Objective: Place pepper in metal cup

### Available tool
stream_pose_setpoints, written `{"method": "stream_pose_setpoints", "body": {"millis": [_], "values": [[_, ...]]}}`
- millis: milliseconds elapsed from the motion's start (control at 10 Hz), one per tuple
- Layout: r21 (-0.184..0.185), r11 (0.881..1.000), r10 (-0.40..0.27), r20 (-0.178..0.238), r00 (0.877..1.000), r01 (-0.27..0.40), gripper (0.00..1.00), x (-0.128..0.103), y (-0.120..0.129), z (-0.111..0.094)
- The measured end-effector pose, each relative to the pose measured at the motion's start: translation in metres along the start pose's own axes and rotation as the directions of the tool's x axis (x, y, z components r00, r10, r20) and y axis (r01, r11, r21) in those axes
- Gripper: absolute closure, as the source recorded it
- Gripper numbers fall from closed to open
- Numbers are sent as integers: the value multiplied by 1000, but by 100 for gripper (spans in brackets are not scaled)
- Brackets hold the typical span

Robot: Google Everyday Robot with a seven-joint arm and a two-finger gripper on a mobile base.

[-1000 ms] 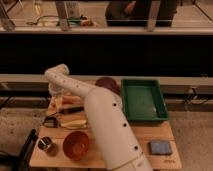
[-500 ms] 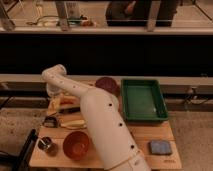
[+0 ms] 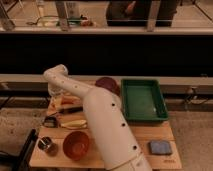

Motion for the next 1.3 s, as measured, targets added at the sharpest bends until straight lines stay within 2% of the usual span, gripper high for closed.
{"method": "stream_pose_setpoints", "body": {"millis": [200,400,700,1000,1200,1300], "values": [[-43,999,3,5,1000,-3,27,2,2,3],[-73,997,4,16,1000,-3,28,-2,3,8],[-79,997,11,11,1000,-10,28,2,4,8],[-77,997,18,12,1000,-17,34,5,7,7],[-76,997,21,14,1000,-20,42,8,8,6],[-78,997,20,17,1000,-18,53,8,9,6]]}}
